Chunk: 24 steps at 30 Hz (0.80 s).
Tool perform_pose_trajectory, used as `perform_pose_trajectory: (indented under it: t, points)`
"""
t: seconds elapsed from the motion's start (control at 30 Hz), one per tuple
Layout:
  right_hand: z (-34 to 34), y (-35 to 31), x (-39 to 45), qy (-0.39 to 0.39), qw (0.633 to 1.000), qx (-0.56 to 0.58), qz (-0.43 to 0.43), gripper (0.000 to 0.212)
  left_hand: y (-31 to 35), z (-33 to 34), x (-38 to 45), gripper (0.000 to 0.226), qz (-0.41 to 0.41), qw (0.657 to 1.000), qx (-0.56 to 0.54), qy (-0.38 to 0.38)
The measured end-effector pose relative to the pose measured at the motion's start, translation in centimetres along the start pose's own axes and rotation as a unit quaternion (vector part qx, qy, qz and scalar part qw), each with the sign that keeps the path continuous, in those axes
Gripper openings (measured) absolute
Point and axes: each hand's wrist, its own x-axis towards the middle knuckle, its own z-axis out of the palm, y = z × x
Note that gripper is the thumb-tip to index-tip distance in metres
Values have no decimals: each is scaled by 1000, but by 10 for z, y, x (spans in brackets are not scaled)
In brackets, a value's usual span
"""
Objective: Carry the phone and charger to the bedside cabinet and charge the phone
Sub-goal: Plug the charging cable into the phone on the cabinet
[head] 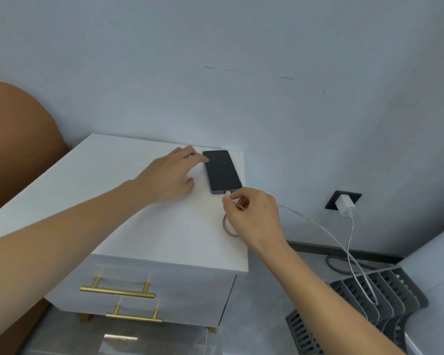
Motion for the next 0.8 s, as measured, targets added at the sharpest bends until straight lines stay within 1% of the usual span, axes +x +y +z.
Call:
perform_pose_trajectory:
  t: [0.1, 0.27, 0.53, 0.8]
  points:
    - [-2, 3, 0, 8, 1000, 3, 1, 27, -5, 7, -36, 45, -54, 998, -20, 35]
    - [-6, 4, -1, 24, 999, -28, -16, 21, -9, 13, -68, 36, -84, 993, -2, 77]
    - [-11, 8, 0, 41, 998, -40, -15, 21, -4, 11, -71, 31, -99, 992, 3, 73]
    - [-19, 16, 0, 24, 999, -22, 6, 22, -1, 9, -72, 29, -107, 992, -1, 65]
